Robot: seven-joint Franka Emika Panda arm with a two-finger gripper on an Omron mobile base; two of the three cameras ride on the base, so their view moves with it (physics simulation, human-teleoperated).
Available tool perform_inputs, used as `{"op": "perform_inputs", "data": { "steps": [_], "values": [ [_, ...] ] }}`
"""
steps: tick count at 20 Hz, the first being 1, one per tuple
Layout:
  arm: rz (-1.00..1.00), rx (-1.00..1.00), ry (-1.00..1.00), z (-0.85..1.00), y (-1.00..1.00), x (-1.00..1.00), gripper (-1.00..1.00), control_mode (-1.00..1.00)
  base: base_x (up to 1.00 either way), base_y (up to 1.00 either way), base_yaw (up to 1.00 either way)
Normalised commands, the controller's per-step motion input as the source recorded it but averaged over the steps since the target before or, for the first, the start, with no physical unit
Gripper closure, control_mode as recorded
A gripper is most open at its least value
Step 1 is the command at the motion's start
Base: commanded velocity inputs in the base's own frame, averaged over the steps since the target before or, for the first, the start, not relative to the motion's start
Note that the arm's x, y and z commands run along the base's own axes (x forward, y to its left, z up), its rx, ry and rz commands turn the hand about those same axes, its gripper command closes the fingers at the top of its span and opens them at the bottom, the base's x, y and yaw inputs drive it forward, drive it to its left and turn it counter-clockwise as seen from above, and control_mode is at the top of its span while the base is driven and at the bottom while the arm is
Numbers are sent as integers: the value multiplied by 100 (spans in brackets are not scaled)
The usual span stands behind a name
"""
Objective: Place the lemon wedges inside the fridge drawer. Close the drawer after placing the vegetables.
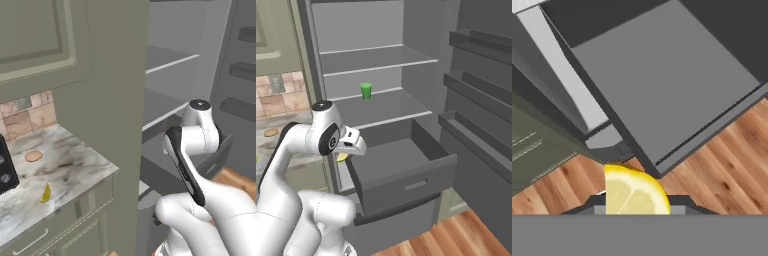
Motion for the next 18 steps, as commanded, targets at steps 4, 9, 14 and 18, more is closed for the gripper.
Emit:
{"op": "perform_inputs", "data": {
  "steps": [4,9,14,18],
  "values": [
    [-1,15,10,-44,-54,86,100,-100,0,0,0],
    [4,15,26,-33,-62,100,100,-100,0,0,0],
    [7,1,25,-50,-26,97,100,-100,0,0,0],
    [7,0,25,-69,-15,85,100,-100,0,0,0]
  ]
}}
